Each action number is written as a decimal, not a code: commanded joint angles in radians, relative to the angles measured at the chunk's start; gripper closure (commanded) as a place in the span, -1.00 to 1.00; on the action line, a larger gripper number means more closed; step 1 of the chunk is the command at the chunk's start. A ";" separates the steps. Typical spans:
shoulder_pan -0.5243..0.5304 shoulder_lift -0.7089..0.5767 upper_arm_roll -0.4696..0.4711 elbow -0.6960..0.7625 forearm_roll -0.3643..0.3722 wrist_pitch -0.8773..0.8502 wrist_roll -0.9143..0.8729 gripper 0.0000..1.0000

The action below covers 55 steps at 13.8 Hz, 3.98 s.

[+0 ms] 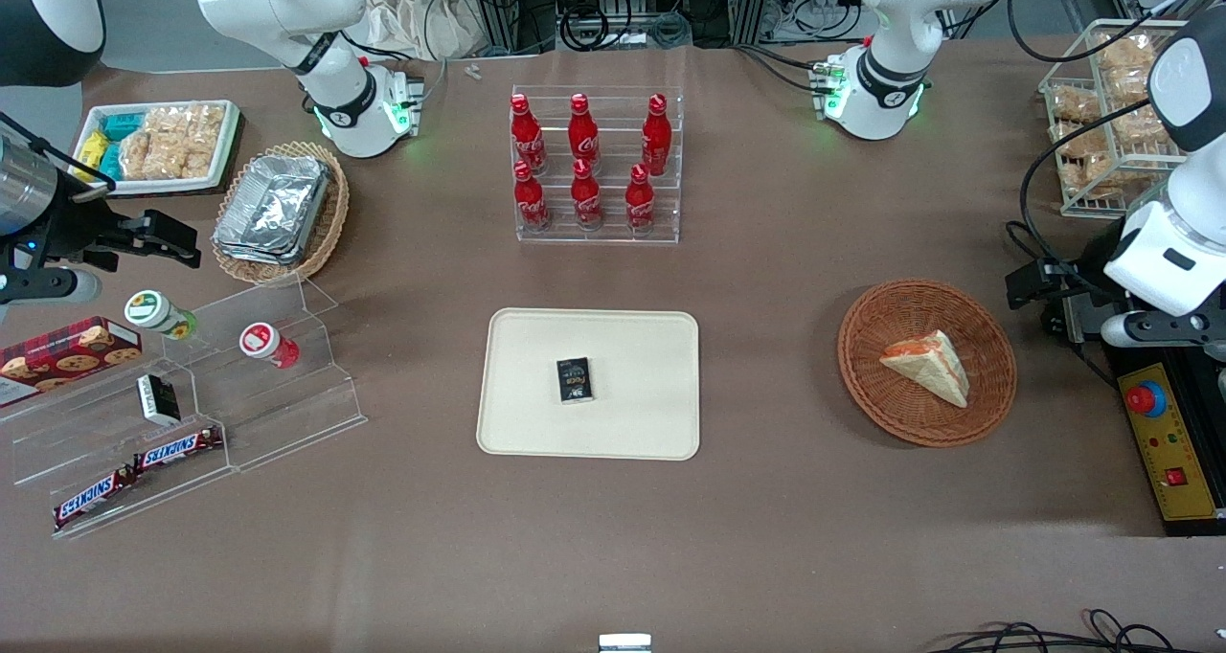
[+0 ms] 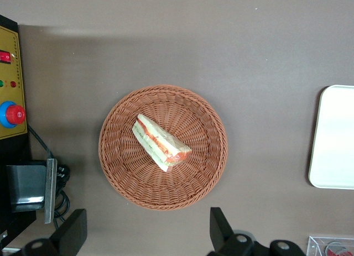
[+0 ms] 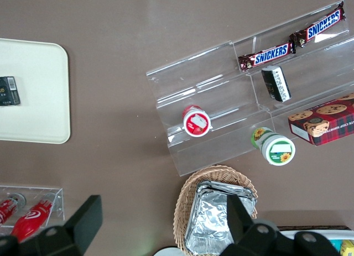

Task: Place sandwich from basket to tray
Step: 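Move the left gripper down over the sandwich in the wicker basket, then close the left gripper on the sandwich and lift it, then carry the sandwich with the left gripper over to the cream tray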

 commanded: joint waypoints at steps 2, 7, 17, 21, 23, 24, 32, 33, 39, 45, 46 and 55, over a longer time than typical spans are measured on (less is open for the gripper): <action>0.002 0.010 -0.002 0.012 0.005 -0.023 -0.018 -1.00; 0.002 0.051 0.000 -0.052 0.010 -0.002 -0.298 -1.00; -0.001 0.198 0.001 -0.273 0.095 0.385 -0.984 -1.00; -0.001 0.251 0.003 -0.316 0.123 0.479 -1.060 -1.00; -0.001 0.261 0.003 -0.333 0.123 0.494 -1.064 -1.00; -0.001 0.261 0.003 -0.345 0.125 0.494 -1.064 -1.00; 0.005 0.321 0.004 -0.359 0.123 0.533 -1.100 -0.35; 0.004 0.327 0.004 -0.350 0.125 0.531 -1.100 0.23; -0.001 0.309 0.001 -0.245 0.126 0.410 -1.060 1.00; -0.031 0.326 -0.052 0.210 0.108 -0.123 -0.785 1.00; -0.031 0.343 -0.083 0.289 0.105 -0.195 -0.714 1.00; -0.141 0.566 -0.428 0.448 0.229 -0.126 -0.705 1.00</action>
